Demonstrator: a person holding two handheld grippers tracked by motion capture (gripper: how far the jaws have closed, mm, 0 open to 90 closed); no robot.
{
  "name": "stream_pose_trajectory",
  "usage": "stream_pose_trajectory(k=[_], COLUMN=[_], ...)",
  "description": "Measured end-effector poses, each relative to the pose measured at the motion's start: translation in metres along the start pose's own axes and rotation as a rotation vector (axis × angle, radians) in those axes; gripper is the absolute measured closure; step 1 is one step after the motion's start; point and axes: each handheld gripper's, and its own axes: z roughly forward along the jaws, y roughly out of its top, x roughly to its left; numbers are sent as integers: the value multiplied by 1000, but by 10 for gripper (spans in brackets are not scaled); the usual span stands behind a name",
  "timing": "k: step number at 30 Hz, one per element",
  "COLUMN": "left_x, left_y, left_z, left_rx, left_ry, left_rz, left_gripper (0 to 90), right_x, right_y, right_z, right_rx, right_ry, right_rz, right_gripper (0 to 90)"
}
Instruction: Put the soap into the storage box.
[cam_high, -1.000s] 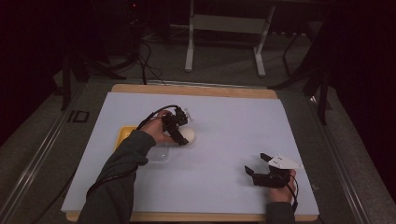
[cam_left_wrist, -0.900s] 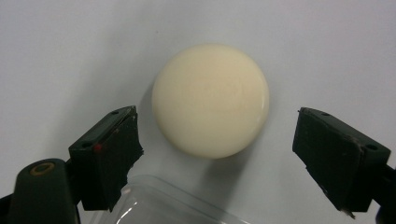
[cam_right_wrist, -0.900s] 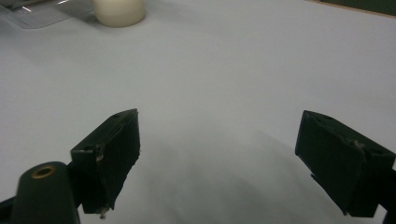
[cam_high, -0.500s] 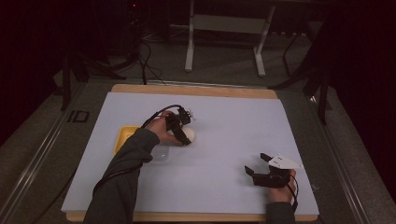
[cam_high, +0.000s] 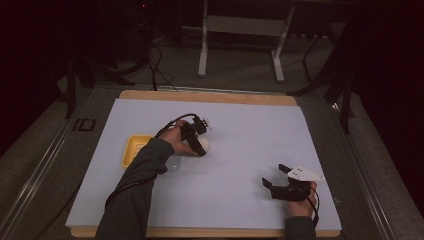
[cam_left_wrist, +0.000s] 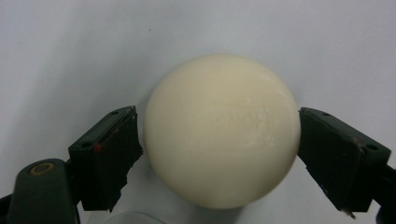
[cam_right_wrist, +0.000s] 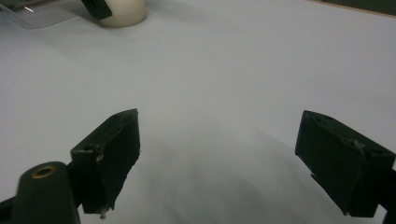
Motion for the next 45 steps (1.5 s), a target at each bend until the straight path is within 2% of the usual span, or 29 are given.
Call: stream_pose_trajectory(k=[2, 11, 16, 20, 25, 32, 38, 45], left_x=[0, 3, 2, 2, 2, 0, -1, -6], left_y=[1, 5, 7, 9, 13, 19, 22, 21], left_z=[2, 4, 8, 8, 9, 10, 11, 9], left_rx=[11, 29, 62, 66, 102, 161, 185, 230], left_ry=[6, -25, -24, -24, -22, -3, -5, -13], left_rz=[-3, -14, -2, 7, 16, 64, 88, 147], left_gripper=[157, 199, 207, 222, 222, 224, 228, 230], right_x=[0, 0, 0, 0, 0, 0, 0, 0], right_y=[0, 0, 0, 0, 0, 0, 0, 0], right_z=[0, 0, 0, 0, 0, 0, 0, 0], right_rx=[0, 1, 1, 0, 2, 3, 1, 0], right_ry=[0, 1, 1, 1, 3, 3, 4, 5], right_rz=[-1, -1, 0, 1, 1, 1, 4, 3], right_gripper=[138, 138, 138, 138, 138, 138, 138, 138])
